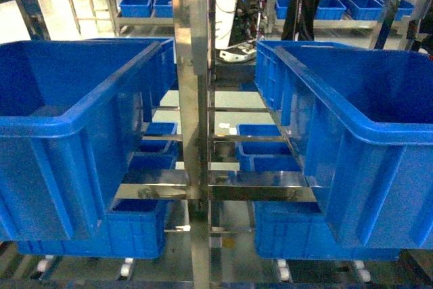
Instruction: Sort and place red and yellow blocks in left bins
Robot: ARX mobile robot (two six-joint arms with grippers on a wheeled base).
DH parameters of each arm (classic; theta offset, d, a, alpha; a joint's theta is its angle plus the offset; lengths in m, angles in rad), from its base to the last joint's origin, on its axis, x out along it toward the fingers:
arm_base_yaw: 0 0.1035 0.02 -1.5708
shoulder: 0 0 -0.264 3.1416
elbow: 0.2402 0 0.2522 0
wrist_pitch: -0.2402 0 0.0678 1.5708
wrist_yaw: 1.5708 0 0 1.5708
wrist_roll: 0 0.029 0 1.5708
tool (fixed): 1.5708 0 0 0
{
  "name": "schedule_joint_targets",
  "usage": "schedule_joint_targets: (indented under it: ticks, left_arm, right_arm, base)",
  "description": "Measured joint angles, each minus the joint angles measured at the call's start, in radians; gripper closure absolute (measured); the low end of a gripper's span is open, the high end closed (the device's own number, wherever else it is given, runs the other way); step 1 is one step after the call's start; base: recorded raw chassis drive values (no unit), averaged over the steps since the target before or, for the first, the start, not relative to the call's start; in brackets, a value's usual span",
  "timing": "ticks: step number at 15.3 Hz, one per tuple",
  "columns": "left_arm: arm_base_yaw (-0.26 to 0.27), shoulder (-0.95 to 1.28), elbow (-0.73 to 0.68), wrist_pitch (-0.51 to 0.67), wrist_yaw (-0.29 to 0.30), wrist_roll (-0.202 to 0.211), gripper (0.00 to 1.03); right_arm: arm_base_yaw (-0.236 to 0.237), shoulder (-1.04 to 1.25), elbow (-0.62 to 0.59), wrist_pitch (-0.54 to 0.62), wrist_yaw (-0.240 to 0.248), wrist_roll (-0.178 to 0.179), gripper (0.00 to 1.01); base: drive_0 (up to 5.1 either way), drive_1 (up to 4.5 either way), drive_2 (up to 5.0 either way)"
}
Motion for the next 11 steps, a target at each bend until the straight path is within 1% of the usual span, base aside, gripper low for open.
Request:
schedule_joint_targets:
  ticks: [3, 4, 5, 6, 7, 8, 9, 11]
  left_arm:
    - [0.000, 0.000, 0.000, 0.000, 0.000, 0.000, 0.77]
    - [0.000, 0.000, 0.000, 0.000, 0.000, 0.000, 0.77]
    - [0.000, 0.000, 0.000, 0.000, 0.000, 0.000, 0.77]
    - [0.000, 0.000, 0.000, 0.000, 0.000, 0.000, 0.77]
    - [0.000, 0.000, 0.000, 0.000, 0.000, 0.000, 0.77]
    - [0.000, 0.000, 0.000, 0.000, 0.000, 0.000, 0.77]
    - [0.000, 0.002, 0.000, 0.000, -0.001, 0.000, 0.77]
    - [0.000, 0.002, 0.000, 0.001, 0.000, 0.000, 0.77]
  right_arm:
    - [-0.106, 0.151, 0.140, -0.072, -0.013, 0.004, 0.73]
    - [-0.129, 0.177, 0.169, -0.079, -0.023, 0.011, 0.73]
    - [-0.140, 0.182, 0.179, -0.051, -0.032, 0.018, 0.73]
    - [-0.140, 0.179, 0.181, -0.008, -0.036, 0.030, 0.72]
    - [-0.137, 0.172, 0.176, 0.037, -0.045, 0.035, 0.61]
    - [-0.121, 0.146, 0.145, 0.083, -0.045, 0.034, 0.48]
    - [-0.106, 0.105, 0.100, 0.104, -0.058, 0.028, 0.35]
    - [-0.090, 0.019, 0.010, 0.121, -0.079, 0.006, 0.12]
  base:
    - [0.0, 0.00, 0.0]
    - [0.0, 0.00, 0.0]
    - [0.0, 0.00, 0.0]
    - [0.0, 0.00, 0.0]
    - [0.0, 0.00, 0.0]
    - [0.0, 0.00, 0.0]
    - [0.0, 0.00, 0.0]
    - [0.0, 0.00, 0.0]
